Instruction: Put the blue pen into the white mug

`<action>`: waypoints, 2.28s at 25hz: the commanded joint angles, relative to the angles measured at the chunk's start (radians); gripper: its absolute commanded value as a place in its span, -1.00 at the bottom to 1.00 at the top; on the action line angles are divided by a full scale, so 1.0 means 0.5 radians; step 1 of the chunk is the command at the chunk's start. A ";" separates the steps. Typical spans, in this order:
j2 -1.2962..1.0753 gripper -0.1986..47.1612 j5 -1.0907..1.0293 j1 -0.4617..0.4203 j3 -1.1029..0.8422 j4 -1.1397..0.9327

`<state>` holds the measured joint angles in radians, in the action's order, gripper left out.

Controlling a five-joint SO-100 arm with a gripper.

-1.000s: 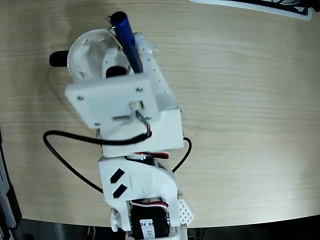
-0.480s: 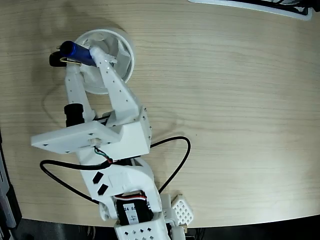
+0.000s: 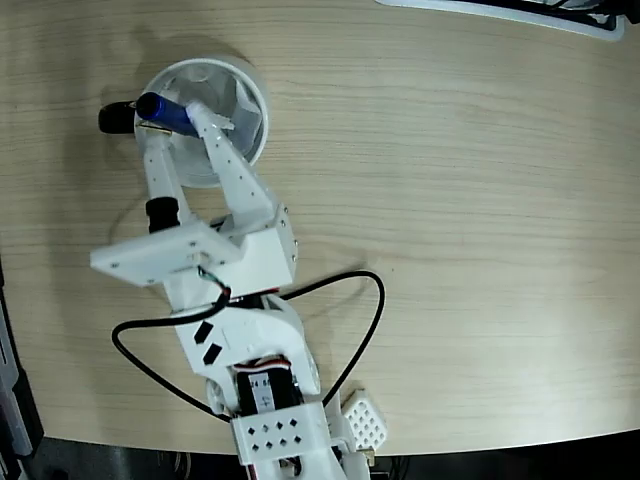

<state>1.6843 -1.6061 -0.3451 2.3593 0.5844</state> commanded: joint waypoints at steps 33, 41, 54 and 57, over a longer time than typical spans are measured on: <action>0.187 -0.99 0.795 -0.067 0.021 0.258; 0.776 -0.99 1.678 0.218 0.086 -0.138; 1.292 -0.99 2.890 0.813 0.021 -2.316; 1.485 -0.99 3.019 0.850 0.328 -2.387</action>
<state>2.3255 -0.1319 0.0629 2.4375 -0.5645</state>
